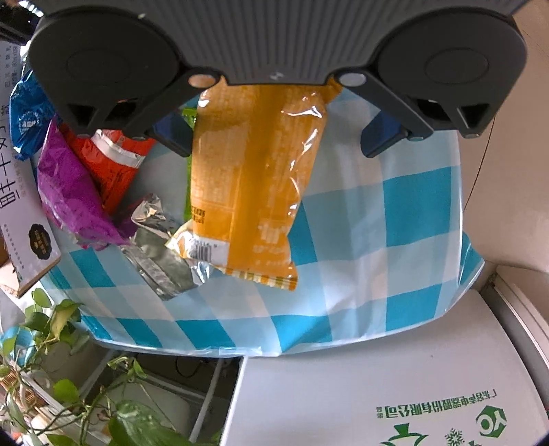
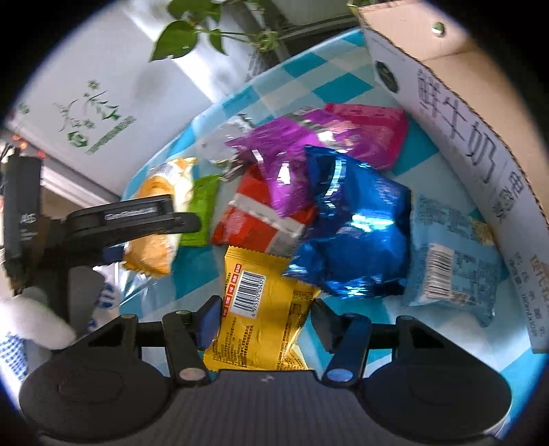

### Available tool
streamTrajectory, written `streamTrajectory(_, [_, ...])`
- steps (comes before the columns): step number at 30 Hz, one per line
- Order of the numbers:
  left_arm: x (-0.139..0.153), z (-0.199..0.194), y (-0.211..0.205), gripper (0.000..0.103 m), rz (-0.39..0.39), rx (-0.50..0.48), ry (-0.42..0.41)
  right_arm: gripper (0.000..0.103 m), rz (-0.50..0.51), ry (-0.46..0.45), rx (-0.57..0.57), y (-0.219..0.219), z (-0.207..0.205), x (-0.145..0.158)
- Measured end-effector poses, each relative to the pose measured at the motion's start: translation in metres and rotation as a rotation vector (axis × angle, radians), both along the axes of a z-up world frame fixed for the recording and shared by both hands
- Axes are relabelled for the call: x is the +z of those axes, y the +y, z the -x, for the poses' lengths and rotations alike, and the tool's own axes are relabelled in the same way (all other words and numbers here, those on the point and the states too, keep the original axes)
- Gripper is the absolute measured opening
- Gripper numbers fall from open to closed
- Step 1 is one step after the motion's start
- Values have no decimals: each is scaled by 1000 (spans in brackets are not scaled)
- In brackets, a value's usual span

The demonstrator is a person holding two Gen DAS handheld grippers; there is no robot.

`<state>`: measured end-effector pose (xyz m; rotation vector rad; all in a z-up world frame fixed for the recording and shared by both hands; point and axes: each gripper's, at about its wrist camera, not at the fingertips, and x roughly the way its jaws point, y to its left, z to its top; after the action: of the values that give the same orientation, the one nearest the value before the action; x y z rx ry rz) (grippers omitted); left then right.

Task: Organize snacks
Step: 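Close the left tool on the orange bag while the right tool grasps the yellow packet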

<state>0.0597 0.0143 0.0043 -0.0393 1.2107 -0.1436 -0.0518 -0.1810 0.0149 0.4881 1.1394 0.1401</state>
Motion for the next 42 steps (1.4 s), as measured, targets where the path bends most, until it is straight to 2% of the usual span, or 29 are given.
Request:
streamTrajectory(10, [0,2,1,103,4,6,-18,63,34,-36,47,7,-2,6])
streamTrajectory(15, [3,0,2,102,4,2,3,63,45,-40,67,9,-2,6])
streamTrajectory(22, [19,5,4,101,-62,5,-88,63,49,-46,76,10,-3,7])
streamTrajectory(28, [16,6,-3,88,-28,-42,-78,63,60,-54,87,11,-2,8])
streamTrajectory(32, [14,7,-4,67,13,-58,-77,63,58,-54,83,10,-2,9])
streamTrajectory(35, [16,9,-2,62,27,-47,-89,63,55,-57,85,11,-2,10])
streamTrajectory(42, [28,15,8,61,62,-1,-136,63,44,-74,96,11,-2,12])
